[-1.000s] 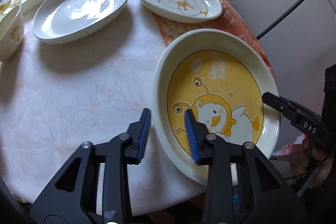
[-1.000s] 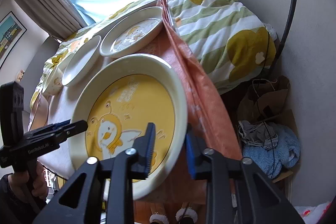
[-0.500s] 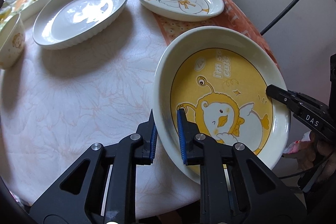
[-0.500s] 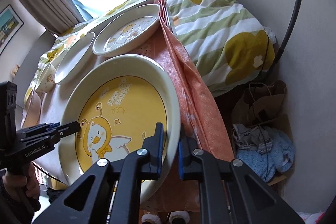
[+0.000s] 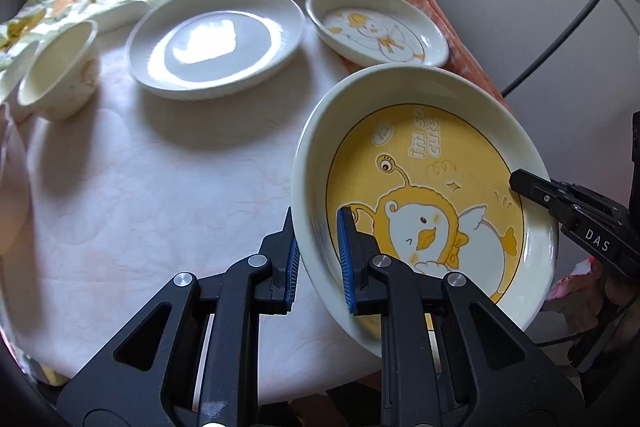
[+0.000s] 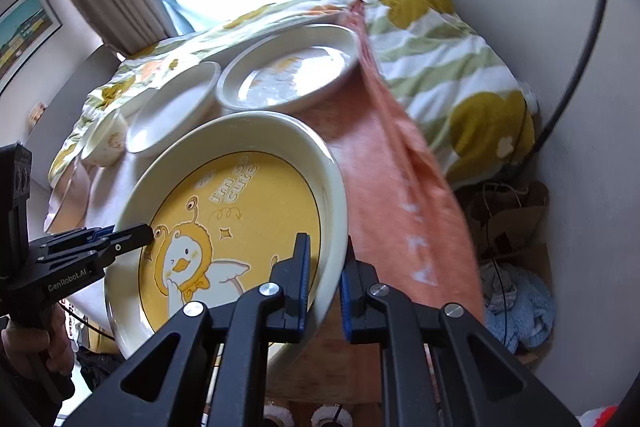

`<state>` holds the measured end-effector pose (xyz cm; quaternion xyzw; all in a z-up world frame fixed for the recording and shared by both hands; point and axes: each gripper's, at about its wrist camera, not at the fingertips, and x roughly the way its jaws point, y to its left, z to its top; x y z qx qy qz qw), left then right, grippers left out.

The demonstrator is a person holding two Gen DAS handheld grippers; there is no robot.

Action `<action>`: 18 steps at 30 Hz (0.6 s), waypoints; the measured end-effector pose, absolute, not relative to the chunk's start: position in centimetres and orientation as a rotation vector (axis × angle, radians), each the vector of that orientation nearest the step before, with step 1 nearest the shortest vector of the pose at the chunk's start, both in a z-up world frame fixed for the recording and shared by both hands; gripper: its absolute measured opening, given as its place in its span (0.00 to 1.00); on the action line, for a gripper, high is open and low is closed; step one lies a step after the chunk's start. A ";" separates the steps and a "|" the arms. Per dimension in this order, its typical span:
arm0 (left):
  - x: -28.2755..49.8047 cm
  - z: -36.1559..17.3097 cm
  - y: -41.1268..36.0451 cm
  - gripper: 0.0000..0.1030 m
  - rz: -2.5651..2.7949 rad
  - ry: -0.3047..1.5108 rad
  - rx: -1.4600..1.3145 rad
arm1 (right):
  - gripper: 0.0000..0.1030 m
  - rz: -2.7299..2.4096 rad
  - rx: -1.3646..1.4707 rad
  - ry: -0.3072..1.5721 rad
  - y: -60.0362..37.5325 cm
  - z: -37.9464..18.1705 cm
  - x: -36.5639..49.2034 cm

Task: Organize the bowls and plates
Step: 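Carry the yellow duck dish beside the pink square bowl and open both tools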

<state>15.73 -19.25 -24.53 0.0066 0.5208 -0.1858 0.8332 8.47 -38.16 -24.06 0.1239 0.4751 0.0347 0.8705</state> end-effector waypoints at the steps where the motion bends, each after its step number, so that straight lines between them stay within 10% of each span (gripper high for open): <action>1: 15.6 -24.0 -18.4 0.15 -0.387 1.094 0.007 | 0.12 0.079 0.255 0.990 -37.6 -23.7 8.5; 18: 15.3 -22.0 -2.3 0.15 -0.260 1.060 -0.019 | 0.12 0.204 0.232 0.974 -22.4 -22.7 10.9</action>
